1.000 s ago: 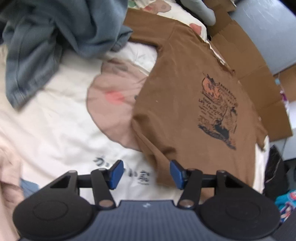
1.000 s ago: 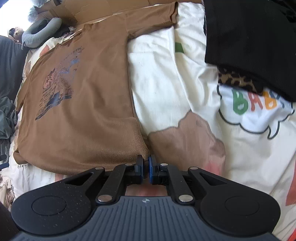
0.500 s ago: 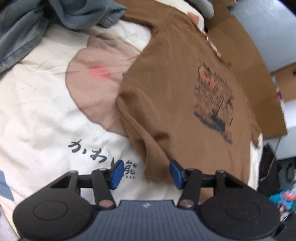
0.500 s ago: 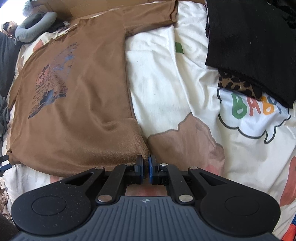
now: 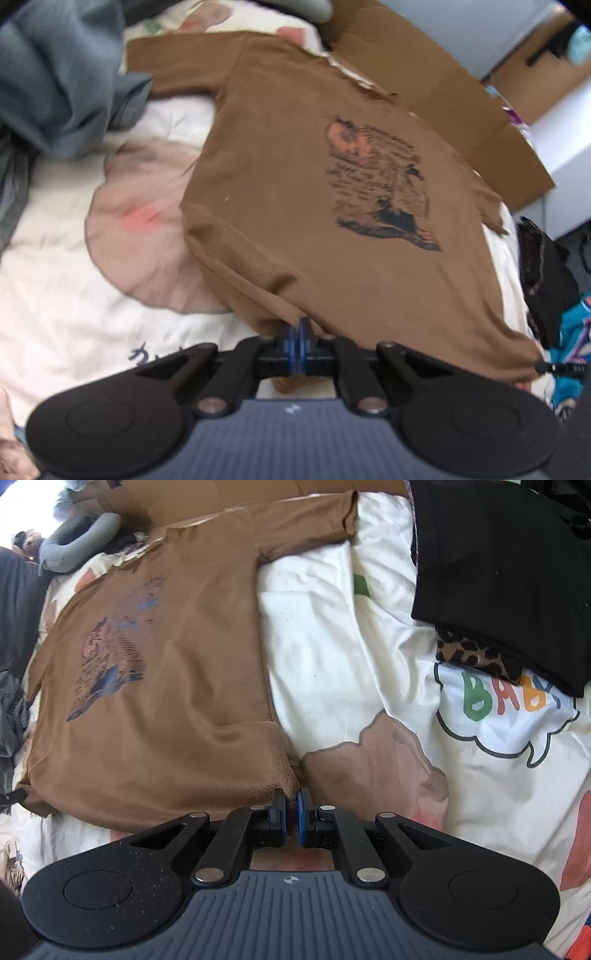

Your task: Fold clothes

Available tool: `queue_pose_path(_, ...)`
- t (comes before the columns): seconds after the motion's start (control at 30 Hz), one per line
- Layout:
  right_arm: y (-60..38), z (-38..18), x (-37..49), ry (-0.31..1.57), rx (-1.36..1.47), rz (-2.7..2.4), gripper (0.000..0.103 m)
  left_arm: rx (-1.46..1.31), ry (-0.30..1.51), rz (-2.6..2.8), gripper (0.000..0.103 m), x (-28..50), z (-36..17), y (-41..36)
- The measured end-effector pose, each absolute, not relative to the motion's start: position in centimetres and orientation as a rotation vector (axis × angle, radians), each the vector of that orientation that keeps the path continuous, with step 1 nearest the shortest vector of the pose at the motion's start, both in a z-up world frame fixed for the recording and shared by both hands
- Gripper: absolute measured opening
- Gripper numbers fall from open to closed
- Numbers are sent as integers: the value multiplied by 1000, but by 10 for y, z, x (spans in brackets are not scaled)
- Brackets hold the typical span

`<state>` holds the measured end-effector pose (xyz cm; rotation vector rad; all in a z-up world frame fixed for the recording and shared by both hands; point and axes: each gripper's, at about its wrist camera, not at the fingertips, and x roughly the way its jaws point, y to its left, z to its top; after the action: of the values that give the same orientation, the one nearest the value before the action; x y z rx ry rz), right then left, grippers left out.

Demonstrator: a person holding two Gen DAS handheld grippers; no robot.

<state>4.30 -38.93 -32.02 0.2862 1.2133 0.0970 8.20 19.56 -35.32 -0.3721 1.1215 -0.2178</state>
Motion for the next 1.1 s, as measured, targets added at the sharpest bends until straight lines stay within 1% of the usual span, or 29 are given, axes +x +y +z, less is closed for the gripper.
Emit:
queue_pose_path(0.27,-393,-289,39,1156,286,130,3,-389,1135,-235,2,82,-310,219)
queue_pose_path(0.43,-392,-284,40,1184,286,156,3,-379,1181,-235,2,88,-304,232)
queue_pose_path(0.7,-387,-305,49,1225,264,133,4,-398,1246,-203,2,104,-338,240)
queue_pose_path(1.1,-385,-333,91,1275,207,100,4,-420,1285,-164,2,158,-388,237)
